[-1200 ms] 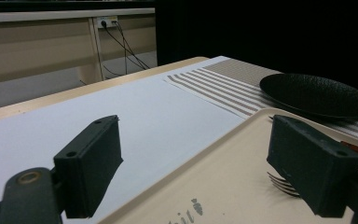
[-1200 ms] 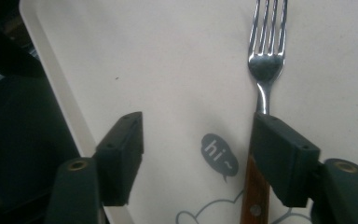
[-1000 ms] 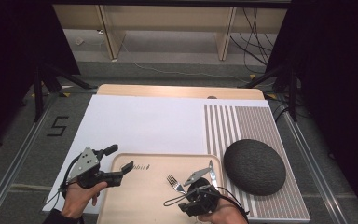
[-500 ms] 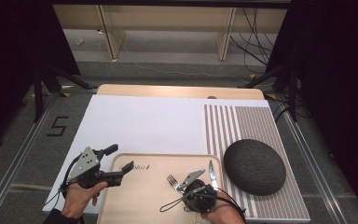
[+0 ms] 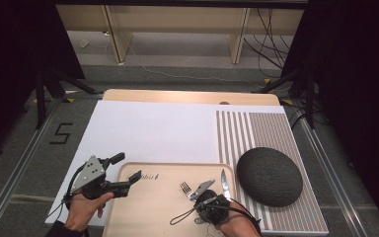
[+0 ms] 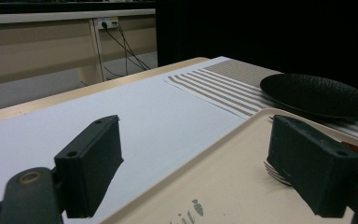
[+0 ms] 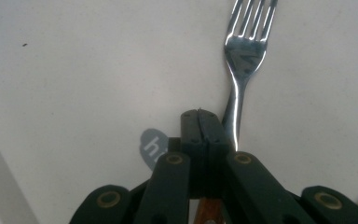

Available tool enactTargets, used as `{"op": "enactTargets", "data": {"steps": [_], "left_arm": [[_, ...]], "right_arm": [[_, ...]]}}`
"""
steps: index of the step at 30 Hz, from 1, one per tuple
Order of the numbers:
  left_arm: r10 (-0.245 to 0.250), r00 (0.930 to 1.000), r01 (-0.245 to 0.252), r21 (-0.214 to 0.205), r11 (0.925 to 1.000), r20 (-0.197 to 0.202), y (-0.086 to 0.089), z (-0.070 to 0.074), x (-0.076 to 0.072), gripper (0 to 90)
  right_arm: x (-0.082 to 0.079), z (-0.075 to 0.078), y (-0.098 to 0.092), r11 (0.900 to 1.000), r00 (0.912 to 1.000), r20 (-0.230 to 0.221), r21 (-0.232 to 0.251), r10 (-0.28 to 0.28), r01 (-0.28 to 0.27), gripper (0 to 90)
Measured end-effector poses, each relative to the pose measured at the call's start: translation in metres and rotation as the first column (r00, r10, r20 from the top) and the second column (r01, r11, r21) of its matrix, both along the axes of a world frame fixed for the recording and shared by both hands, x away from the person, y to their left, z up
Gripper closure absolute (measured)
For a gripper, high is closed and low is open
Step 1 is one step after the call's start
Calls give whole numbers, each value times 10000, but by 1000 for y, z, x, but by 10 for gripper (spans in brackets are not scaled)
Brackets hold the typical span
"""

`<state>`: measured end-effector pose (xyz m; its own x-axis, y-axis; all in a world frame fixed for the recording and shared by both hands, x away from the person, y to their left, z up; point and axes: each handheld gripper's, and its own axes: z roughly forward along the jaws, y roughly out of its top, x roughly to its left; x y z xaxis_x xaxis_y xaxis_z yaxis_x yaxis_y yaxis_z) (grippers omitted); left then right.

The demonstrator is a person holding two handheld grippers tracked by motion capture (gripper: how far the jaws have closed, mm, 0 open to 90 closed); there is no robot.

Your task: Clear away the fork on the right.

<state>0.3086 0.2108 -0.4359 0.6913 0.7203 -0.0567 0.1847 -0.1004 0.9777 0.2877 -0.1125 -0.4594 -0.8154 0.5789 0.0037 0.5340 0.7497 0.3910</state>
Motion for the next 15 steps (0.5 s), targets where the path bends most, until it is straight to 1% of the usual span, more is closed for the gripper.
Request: {"op": "enactTargets", "data": {"steps": [1,3,6,8,15], "left_arm": [[4,10000,-4,-4,10000,-1,0,0,0,167],[0,10000,0,2,10000,3,0,0,0,167],[11,10000,-11,-12,10000,-10,0,0,0,167],[15,10000,-15,-14,10000,-13,0,0,0,167],[-1,10000,1,-13,10000,-7,0,0,0,167]], "right_arm": [[1,0,-1,10000,10000,-40,26,-75,75,900],[2,0,-3,9999,9999,20,-20,-117,117,900],[3,-1,-6,9996,9997,22,-189,-223,224,900],[4,-1,-8,9996,9997,32,-132,-246,247,900],[6,0,-15,9980,9983,34,-251,-574,575,900]]}}
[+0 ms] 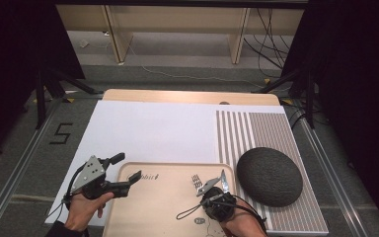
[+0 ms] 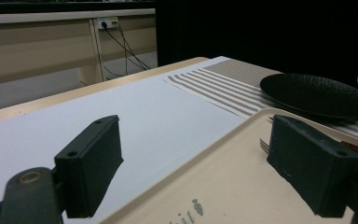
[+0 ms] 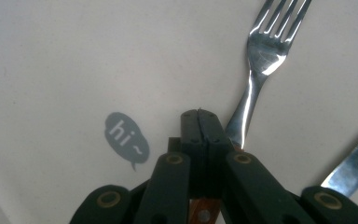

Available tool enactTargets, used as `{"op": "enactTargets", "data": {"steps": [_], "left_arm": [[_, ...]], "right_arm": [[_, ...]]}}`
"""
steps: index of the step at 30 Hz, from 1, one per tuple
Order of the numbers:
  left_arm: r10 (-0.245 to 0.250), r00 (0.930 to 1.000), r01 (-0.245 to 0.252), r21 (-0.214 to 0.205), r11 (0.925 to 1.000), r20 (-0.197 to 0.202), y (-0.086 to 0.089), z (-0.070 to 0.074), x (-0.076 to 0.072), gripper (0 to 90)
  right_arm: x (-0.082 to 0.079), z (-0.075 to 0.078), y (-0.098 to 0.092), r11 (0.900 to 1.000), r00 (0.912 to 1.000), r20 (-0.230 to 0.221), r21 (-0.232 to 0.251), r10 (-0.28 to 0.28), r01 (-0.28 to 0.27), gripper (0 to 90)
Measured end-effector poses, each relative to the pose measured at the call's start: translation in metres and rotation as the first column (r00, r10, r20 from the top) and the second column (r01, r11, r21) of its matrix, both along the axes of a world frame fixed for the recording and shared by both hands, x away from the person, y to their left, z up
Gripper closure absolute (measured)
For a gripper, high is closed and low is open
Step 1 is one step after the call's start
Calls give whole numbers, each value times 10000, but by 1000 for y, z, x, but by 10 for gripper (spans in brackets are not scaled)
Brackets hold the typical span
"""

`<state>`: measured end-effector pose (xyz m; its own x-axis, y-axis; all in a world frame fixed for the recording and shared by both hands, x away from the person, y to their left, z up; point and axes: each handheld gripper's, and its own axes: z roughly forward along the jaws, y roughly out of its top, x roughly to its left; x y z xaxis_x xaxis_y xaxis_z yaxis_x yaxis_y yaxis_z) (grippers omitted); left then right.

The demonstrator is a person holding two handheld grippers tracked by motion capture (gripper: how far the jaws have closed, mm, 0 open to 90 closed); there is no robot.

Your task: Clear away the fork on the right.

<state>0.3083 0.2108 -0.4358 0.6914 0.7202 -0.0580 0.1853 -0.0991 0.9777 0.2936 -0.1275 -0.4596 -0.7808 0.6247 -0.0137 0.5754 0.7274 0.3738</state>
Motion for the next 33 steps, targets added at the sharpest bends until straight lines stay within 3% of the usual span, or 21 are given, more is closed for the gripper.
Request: {"op": "enactTargets", "data": {"steps": [19,33], "left_arm": [[-34,10000,34,9,10000,13,0,0,0,167],[-31,10000,31,16,10000,37,0,0,0,167]], "right_arm": [[9,1,-20,9979,9980,-32,-88,-639,638,900],[10,2,-24,9977,9977,-87,-76,-672,672,900]]}}
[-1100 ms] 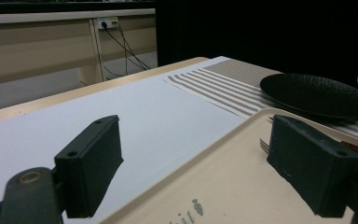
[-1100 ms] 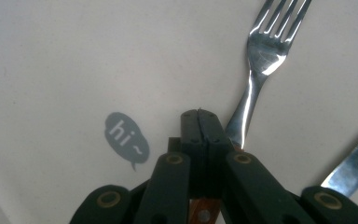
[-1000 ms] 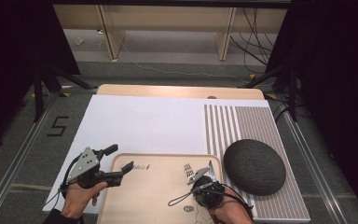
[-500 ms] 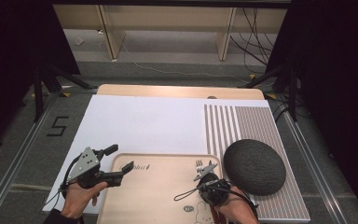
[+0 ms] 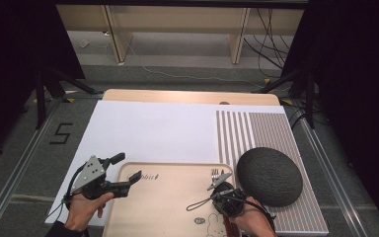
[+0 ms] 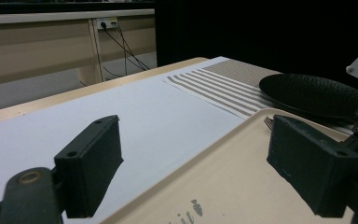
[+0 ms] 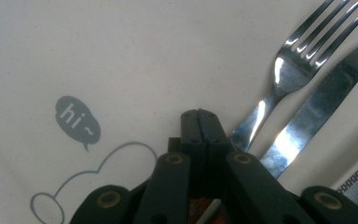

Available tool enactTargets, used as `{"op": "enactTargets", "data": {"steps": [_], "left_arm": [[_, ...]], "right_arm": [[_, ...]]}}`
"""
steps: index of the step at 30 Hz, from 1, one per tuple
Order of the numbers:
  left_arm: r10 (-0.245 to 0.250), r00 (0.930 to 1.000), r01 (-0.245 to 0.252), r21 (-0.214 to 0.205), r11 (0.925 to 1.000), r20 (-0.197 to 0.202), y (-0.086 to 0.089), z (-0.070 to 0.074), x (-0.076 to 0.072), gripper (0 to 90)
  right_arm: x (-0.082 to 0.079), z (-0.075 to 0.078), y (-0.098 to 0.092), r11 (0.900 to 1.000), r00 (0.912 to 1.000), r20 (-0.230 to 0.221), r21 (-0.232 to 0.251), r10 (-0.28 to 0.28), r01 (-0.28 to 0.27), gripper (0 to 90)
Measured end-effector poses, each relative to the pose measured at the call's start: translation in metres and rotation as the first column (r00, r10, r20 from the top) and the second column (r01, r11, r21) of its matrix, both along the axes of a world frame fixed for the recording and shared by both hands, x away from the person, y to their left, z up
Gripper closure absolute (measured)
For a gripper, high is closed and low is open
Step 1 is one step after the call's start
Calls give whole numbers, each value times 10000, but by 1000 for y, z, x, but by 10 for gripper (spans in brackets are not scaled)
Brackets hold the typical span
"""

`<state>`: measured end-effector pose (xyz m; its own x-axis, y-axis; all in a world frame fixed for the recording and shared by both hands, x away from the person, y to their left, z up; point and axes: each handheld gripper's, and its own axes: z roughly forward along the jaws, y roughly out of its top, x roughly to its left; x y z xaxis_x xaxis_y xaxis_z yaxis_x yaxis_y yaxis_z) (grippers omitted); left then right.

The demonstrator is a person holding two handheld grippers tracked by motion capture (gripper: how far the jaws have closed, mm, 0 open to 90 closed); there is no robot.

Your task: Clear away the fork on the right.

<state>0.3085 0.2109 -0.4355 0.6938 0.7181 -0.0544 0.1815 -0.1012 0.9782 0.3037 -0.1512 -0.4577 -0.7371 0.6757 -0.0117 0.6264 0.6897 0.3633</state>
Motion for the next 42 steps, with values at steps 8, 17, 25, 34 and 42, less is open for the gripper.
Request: {"op": "enactTargets", "data": {"steps": [8,17,25,34,42], "left_arm": [[1,10000,-1,2,10000,-5,0,0,0,167],[-4,10000,3,34,10000,31,0,0,0,167],[13,10000,-13,-44,10000,25,0,0,0,166],[21,10000,-21,-59,10000,34,0,1,-1,166],[-22,10000,24,-156,9999,87,0,0,0,167]], "right_arm": [[1,4,-2,9985,9998,-7,501,-206,206,900],[3,13,-11,9877,9985,88,1470,-547,529,744],[8,18,-24,9612,9920,-321,2453,-1220,1261,503],[15,22,-46,9092,9808,-434,3691,-1902,1927,268],[17,26,-59,9030,9742,-272,3701,-2242,2182,206]]}}
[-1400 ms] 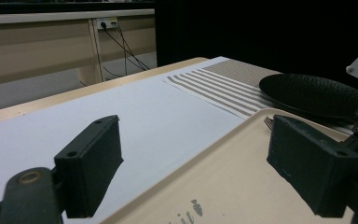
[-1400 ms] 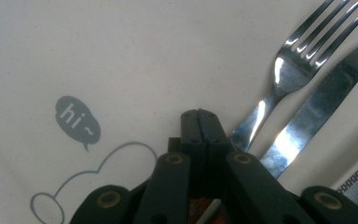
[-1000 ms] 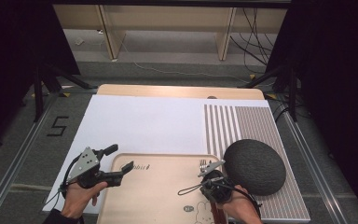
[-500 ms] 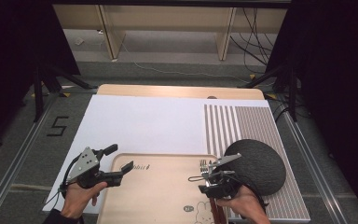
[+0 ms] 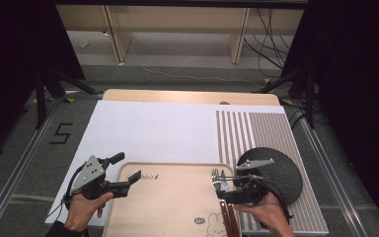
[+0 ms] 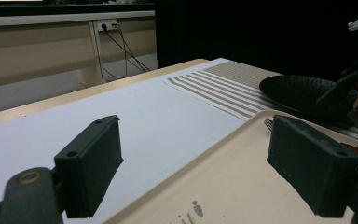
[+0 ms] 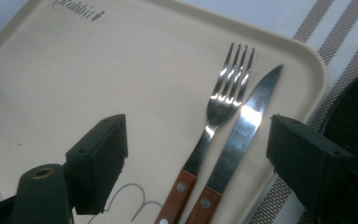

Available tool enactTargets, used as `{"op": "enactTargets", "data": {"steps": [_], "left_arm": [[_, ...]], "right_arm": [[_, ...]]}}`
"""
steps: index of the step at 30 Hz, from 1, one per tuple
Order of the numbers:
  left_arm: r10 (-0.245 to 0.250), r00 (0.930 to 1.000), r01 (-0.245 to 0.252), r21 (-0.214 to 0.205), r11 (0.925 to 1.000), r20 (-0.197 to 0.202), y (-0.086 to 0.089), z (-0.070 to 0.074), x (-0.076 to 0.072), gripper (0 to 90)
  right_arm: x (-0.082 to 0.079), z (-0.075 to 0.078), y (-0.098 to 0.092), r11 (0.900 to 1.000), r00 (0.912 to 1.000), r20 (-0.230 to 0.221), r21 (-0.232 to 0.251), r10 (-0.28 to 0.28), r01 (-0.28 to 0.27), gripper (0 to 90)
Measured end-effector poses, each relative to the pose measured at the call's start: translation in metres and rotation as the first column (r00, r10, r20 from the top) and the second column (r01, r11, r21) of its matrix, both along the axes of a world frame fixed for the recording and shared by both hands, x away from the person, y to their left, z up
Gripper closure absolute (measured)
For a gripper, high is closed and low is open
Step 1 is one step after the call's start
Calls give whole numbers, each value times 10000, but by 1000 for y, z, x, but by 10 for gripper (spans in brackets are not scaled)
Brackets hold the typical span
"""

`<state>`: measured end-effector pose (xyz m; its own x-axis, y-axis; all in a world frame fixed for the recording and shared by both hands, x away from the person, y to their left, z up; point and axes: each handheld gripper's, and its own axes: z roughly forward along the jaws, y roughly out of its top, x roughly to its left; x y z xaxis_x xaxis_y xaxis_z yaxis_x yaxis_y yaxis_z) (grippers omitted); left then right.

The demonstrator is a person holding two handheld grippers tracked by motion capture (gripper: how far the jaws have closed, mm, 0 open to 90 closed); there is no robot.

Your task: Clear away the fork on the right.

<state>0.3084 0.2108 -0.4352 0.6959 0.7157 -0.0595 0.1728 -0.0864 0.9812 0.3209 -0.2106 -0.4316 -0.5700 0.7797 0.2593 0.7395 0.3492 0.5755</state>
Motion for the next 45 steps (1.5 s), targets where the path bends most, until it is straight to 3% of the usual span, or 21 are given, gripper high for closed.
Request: {"op": "enactTargets", "data": {"steps": [16,18,19,20,23,25,26,28,29,31,32,34,36,37,38,40,41,42,43,44,45], "left_arm": [[33,10000,-33,96,9999,-34,0,1,-1,166],[27,10000,-26,105,9999,-38,0,1,-1,166],[26,10000,-25,114,9999,-37,0,1,-1,166],[26,10000,-25,110,9999,-37,0,1,-1,166],[29,10000,-29,85,10000,-38,0,1,-1,166],[1,10000,0,73,10000,-34,0,1,0,165],[2,10000,-1,72,10000,-38,0,1,0,165],[-5,10000,5,72,10000,-41,1,1,0,165],[5,10000,-5,69,10000,-44,1,1,-1,165],[16,10000,-16,59,10000,-57,1,1,-1,165],[20,10000,-20,84,10000,-44,1,1,-1,164],[6,10000,-6,65,10000,-60,1,1,-1,164],[-8,10000,9,47,10000,-69,1,1,-1,164],[-23,10000,24,50,10000,-55,0,1,0,164],[-51,10000,51,23,10000,-14,0,0,0,164],[-46,10000,46,15,10000,-26,0,0,0,164],[-24,10000,24,52,10000,-47,0,1,-1,164],[-1,10000,1,43,10000,-57,1,1,-1,163],[8,10000,-8,43,10000,-63,1,1,-1,163],[12,10000,-11,53,10000,-53,1,1,-1,163],[13,10000,-13,41,10000,-56,1,1,-1,163]], "right_arm": [[-1,8,-34,9873,9871,417,425,-1547,1529,190],[0,8,-38,9864,9862,441,483,-1595,1574,190],[-2,9,-39,9812,9822,228,562,-1863,1848,190],[-1,9,-42,9848,9844,513,519,-1684,1658,190],[-4,11,-44,9712,9733,177,722,-2290,2272,190],[-3,12,-49,9707,9725,182,689,-2320,2303,190],[-4,12,-50,9664,9702,62,895,-2424,2409,190],[-3,11,-54,9705,9727,262,792,-2306,2279,190],[-5,12,-54,9616,9657,60,938,-2597,2580,190],[-4,12,-59,9619,9656,123,921,-2597,2576,190],[-4,12,-59,9543,9590,71,1010,-2833,2812,190],[-4,11,-63,9518,9579,183,1195,-2865,2824,190],[-4,11,-66,9544,9600,215,1162,-2793,2751,190],[-4,11,-67,9551,9574,378,915,-2862,2819,190],[-3,10,-69,9582,9604,571,1063,-2727,2657,190],[-5,10,-71,9523,9563,472,1178,-2885,2814,190],[-7,12,-69,9398,9455,64,1118,-3256,3229,190],[-6,10,-71,9424,9480,337,1250,-3166,3103,190],[-7,11,-72,9386,9453,75,1213,-3261,3229,190],[-6,10,-74,9432,9466,475,1147,-3188,3119,190],[-6,9,-75,9418,9454,406,1116,-3233,3172,190]]}}
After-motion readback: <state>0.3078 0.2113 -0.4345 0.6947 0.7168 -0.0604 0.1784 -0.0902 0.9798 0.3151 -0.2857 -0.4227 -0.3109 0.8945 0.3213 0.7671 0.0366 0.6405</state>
